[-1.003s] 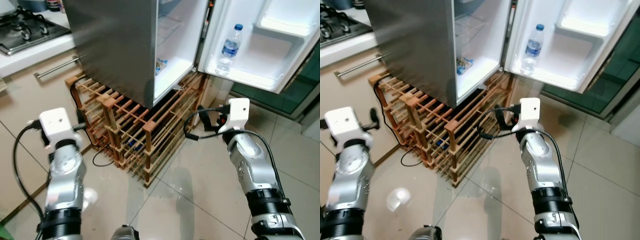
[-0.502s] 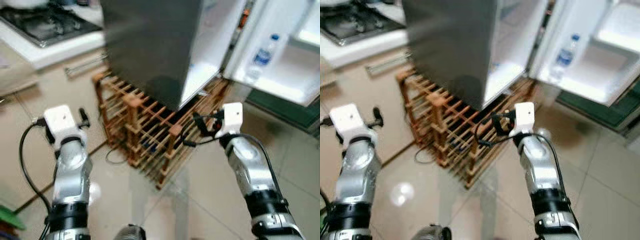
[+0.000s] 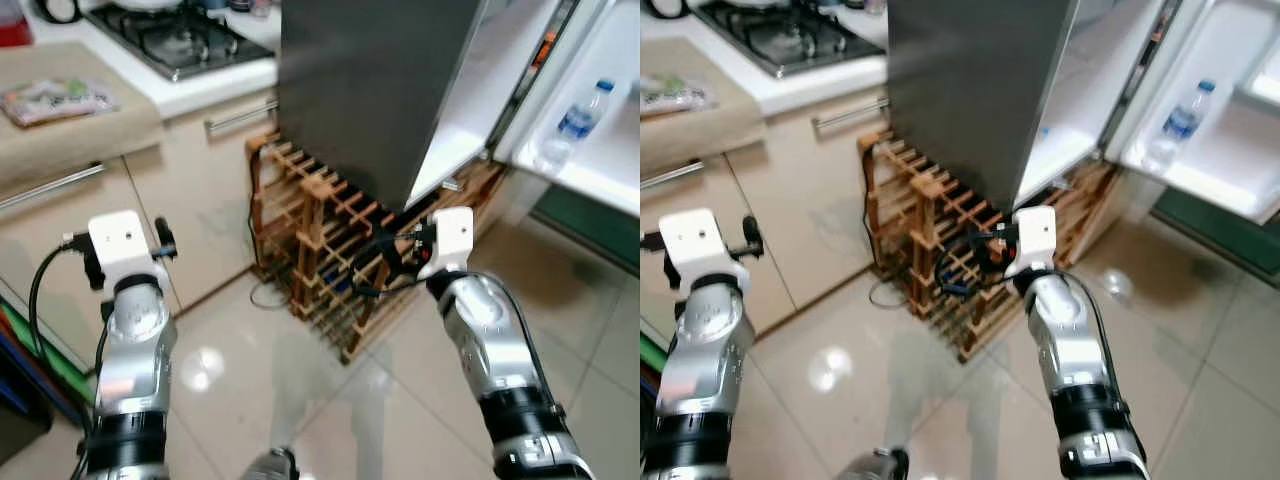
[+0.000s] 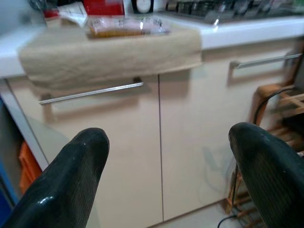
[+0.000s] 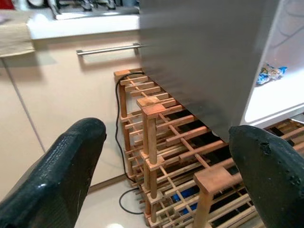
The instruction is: Restocking fridge
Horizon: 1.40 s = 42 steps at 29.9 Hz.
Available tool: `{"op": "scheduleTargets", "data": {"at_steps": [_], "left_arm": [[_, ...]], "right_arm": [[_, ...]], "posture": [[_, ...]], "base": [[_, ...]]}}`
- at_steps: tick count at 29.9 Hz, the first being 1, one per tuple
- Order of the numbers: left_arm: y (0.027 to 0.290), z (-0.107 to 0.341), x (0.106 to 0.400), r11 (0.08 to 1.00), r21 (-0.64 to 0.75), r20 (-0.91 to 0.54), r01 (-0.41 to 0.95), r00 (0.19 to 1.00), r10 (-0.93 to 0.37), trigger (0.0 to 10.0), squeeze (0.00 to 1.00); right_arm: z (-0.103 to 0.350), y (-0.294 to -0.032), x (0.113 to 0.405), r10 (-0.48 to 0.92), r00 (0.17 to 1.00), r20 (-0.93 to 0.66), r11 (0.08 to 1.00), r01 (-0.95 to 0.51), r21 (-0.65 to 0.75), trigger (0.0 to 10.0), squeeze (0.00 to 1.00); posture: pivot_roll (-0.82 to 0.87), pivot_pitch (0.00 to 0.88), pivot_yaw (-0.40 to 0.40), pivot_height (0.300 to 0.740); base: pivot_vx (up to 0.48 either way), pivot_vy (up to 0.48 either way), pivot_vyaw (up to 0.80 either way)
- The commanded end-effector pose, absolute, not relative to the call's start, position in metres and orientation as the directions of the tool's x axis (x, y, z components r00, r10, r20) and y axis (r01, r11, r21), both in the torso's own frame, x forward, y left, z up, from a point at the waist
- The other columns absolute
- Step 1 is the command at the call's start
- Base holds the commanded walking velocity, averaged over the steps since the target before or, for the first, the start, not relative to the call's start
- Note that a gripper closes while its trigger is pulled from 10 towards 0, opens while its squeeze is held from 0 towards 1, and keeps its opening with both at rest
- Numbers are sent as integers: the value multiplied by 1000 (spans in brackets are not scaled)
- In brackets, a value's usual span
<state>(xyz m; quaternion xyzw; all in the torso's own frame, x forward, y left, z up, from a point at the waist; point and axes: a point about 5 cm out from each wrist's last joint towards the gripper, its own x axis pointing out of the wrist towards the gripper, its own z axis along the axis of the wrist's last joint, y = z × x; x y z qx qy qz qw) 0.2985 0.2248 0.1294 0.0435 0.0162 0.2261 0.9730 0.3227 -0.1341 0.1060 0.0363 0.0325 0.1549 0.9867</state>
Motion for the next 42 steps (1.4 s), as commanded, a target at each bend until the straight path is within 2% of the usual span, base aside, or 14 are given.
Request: {"op": "scheduleTargets", "data": {"at_steps": [1, 6, 10, 11, 12, 13, 14, 17, 22, 24, 28, 32, 42], "left_arm": [[212, 135, 304, 922, 89, 2, -377, 925, 379, 10000, 0], [205, 145, 315, 935, 110, 41, -337, 942, 334, 10000, 0], [207, 137, 315, 940, 112, 10, -321, 947, 322, 10000, 0], [211, 133, 313, 943, 103, -9, -317, 948, 320, 10000, 0], [215, 131, 312, 943, 85, -21, -322, 946, 325, 10000, 0], [217, 129, 311, 943, 72, -28, -326, 944, 328, 10000, 0], [218, 129, 311, 942, 67, -26, -328, 944, 330, 10000, 0], [217, 135, 311, 941, 78, 5, -329, 944, 329, 10000, 0], [217, 135, 312, 938, 89, 23, -336, 942, 335, 10000, 0], [221, 130, 307, 939, 60, 5, -339, 941, 340, 10000, 0], [223, 116, 296, 931, 48, -38, -362, 931, 364, 10000, 0], [227, 115, 288, 900, 33, -33, -436, 899, 437, 10000, 0], [219, 119, 294, 894, 66, -41, -442, 894, 445, 10000, 0]], "right_arm": [[108, -138, 325, 285, 958, -41, 956, -282, 79, 10000, 235], [108, -131, 326, 291, 956, -28, 954, -288, 83, 10000, 251], [109, -130, 325, 271, 962, -9, 961, -270, 67, 10000, 255], [108, -131, 325, 223, 975, -6, 973, -222, 62, 10000, 247], [106, -132, 325, 199, 980, -21, 979, -198, 51, 10000, 90], [104, -132, 325, 184, 982, -32, 982, -182, 41, 10000, 90], [102, -131, 324, 196, 980, -43, 980, -194, 44, 10000, 47], [101, -131, 321, 200, 980, -26, 975, -196, 108, 10000, 90], [101, -134, 326, 208, 977, -37, 976, -205, 78, 10000, 129], [107, -134, 328, 198, 980, -17, 978, -196, 77, 10000, 192], [114, -136, 330, 213, 977, 2, 975, -212, 62, 10000, 208], [116, -142, 334, 233, 973, -7, 972, -232, 40, 10000, 255], [119, -133, 339, 274, 962, -3, 962, -273, 26, 10000, 306]], "posture": [[11, 0, -14, 740], [15, 0, 6, 740], [13, 0, 20, 740], [17, 0, 25, 740], [22, 0, 23, 740], [23, 0, 22, 740], [26, 0, 18, 740], [39, 0, 10, 740], [31, 0, -6, 740], [22, 0, -15, 740], [13, 0, -38, 740], [25, 0, -73, 740], [39, 0, -72, 740]], "base": [[0, 0, 0], [0, 0, 0], [0, 0, 0], [0, 0, 0], [0, 0, 0], [0, 0, 0], [0, 0, 0], [0, 0, 229], [0, 0, 633], [0, 0, 594], [0, 0, 580], [0, -432, 536], [0, -480, 522]]}}
